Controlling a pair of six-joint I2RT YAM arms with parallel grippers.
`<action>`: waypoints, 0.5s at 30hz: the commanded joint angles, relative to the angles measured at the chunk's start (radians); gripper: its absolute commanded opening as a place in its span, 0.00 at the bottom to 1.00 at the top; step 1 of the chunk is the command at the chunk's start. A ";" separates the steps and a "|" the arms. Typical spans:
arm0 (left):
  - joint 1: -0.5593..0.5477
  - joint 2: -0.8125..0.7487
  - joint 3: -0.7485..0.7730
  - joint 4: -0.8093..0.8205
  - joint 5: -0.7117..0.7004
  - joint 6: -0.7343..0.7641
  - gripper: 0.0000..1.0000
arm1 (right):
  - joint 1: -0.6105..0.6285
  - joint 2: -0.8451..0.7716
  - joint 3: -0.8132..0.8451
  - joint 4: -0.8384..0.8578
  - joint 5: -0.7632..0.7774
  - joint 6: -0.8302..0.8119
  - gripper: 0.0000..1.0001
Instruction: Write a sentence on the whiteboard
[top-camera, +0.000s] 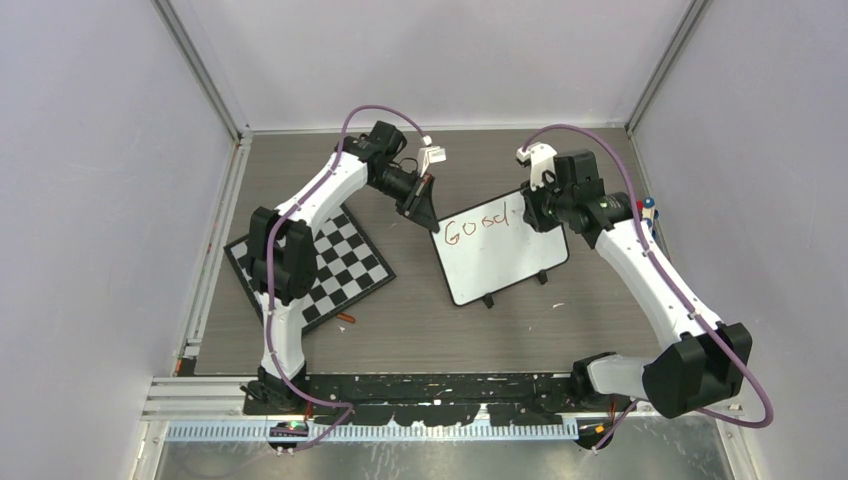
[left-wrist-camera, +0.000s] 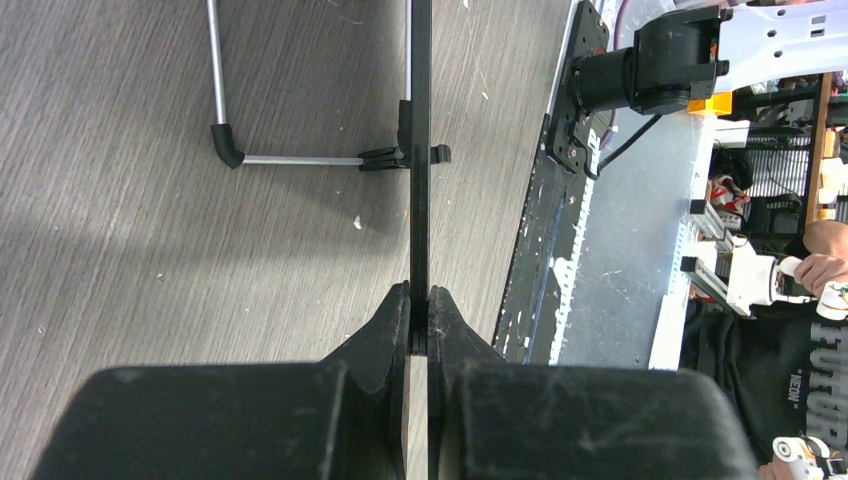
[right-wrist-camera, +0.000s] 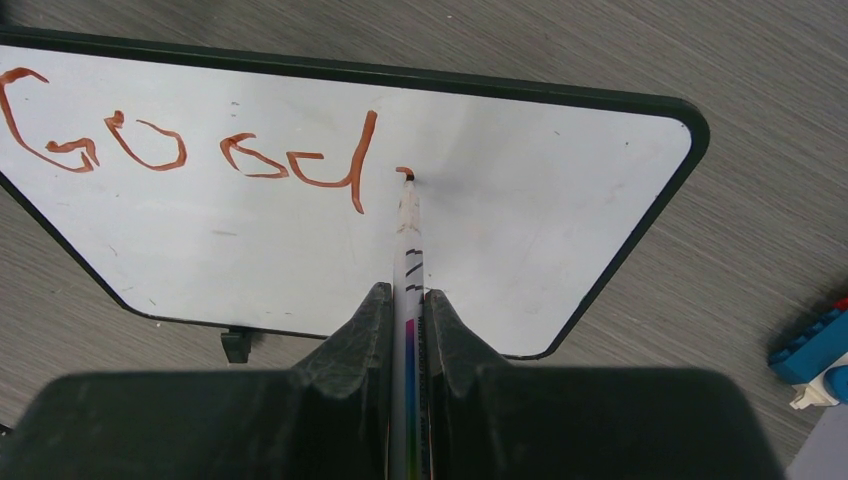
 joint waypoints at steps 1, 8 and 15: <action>-0.016 0.021 0.022 -0.047 -0.004 0.017 0.00 | 0.001 -0.032 -0.019 0.023 0.021 -0.013 0.00; -0.016 0.018 0.022 -0.049 -0.006 0.016 0.00 | 0.000 -0.032 -0.032 0.022 0.020 -0.019 0.00; -0.016 0.017 0.021 -0.048 -0.006 0.017 0.00 | 0.000 -0.032 -0.039 0.019 0.019 -0.020 0.00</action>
